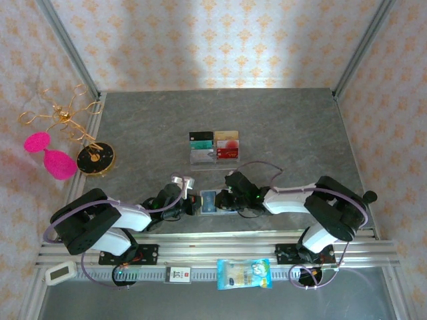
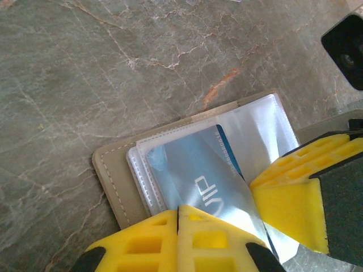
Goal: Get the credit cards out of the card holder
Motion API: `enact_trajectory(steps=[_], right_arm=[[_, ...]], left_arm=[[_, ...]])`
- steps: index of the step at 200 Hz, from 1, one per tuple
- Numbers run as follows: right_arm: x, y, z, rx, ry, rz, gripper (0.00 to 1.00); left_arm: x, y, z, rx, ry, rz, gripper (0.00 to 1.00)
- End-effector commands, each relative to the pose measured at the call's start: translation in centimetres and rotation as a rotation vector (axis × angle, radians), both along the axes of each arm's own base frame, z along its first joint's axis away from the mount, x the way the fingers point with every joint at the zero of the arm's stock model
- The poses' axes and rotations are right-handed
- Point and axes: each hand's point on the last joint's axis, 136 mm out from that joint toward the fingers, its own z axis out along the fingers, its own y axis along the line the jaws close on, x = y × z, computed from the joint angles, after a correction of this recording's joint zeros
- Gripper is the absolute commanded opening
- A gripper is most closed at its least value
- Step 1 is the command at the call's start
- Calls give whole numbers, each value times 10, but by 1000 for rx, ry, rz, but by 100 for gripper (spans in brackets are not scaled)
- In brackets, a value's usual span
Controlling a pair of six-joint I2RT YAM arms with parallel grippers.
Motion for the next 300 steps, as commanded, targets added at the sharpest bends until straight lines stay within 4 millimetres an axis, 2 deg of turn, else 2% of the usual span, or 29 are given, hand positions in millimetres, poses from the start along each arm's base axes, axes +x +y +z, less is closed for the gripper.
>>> enact_trajectory(steps=[1, 42, 65, 116, 147, 167, 217, 237, 250, 263, 282, 300], right_arm=[[3, 11, -1, 25, 12, 10, 15], [1, 13, -8, 21, 30, 17, 15], [1, 6, -13, -10, 30, -4, 0], [9, -24, -5, -94, -38, -105, 0], [7, -32, -7, -113, -34, -121, 0], [7, -32, -7, -111, -35, -121, 0], [11, -30, 4, -102, -62, -119, 0], [11, -26, 7, -87, -68, -104, 3], [12, -24, 8, -84, -72, -99, 5], [13, -24, 9, -81, -76, -101, 12], [15, -24, 15, -82, -94, -99, 19], [17, -24, 23, -79, -118, -96, 25]], left_arm=[[-14, 9, -21, 33, 80, -5, 0], [-20, 4, -26, 31, 95, -26, 0], [-21, 6, -26, 27, 94, -20, 0], [-18, 10, -22, 32, 81, -7, 0], [-15, 12, -17, 39, 65, -4, 0], [-11, 10, -11, 42, 49, -7, 0], [-1, 10, 20, 44, -18, 4, 0], [5, 4, 33, 17, -48, 4, 0], [8, -8, 43, -21, -71, -17, 0], [9, -23, 47, -31, -79, -50, 0], [8, -35, 37, -11, -57, -83, 0], [9, -35, 28, 4, -42, -81, 0]])
